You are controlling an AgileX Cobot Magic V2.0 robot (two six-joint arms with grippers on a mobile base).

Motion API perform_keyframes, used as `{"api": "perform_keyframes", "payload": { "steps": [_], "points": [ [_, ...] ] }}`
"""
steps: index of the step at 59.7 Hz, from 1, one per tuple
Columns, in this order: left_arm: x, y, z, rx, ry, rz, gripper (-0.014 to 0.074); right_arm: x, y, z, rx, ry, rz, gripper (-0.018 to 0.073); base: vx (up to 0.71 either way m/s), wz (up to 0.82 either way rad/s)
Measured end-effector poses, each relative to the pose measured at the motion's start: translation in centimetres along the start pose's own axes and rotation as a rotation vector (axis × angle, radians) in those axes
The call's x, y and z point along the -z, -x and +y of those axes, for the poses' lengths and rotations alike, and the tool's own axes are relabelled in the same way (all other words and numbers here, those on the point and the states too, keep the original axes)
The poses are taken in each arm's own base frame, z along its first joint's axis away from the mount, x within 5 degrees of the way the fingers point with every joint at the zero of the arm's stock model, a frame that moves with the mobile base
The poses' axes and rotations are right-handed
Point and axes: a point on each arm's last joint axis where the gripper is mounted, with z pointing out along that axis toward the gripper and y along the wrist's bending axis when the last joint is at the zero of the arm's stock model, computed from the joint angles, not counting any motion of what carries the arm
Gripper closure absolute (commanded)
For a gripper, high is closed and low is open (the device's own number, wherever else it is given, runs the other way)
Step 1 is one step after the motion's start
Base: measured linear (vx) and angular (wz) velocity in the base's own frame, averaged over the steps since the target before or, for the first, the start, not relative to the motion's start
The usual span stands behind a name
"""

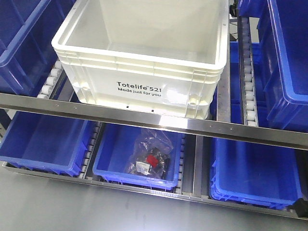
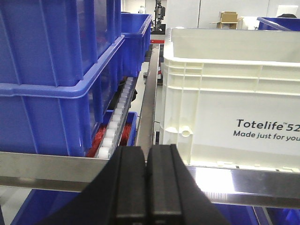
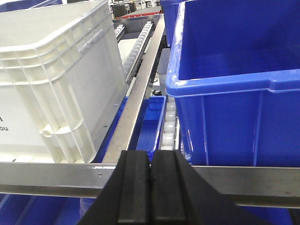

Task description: Place moving items into box and shelve

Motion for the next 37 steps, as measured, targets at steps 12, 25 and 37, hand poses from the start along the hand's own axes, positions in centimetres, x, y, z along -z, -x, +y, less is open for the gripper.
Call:
{"api": "perform_keyframes", "payload": {
  "steps": [12,25,37],
  "points": [
    [0.0,0.0,0.0,0.0,0.0,0.0,0.0597,0.0,-0.01,0.0,0.0,0.0,0.001,0.0564,0.0,0.0],
    [0.0,0.0,0.0,0.0,0.0,0.0,0.0597,0.0,-0.01,0.0,0.0,0.0,0.001,0.0564,0.0,0.0],
    [0.0,0.0,0.0,0.0,0.0,0.0,0.0597,0.0,-0.01,0.0,0.0,0.0,0.001,0.0564,0.0,0.0]
  ]
}}
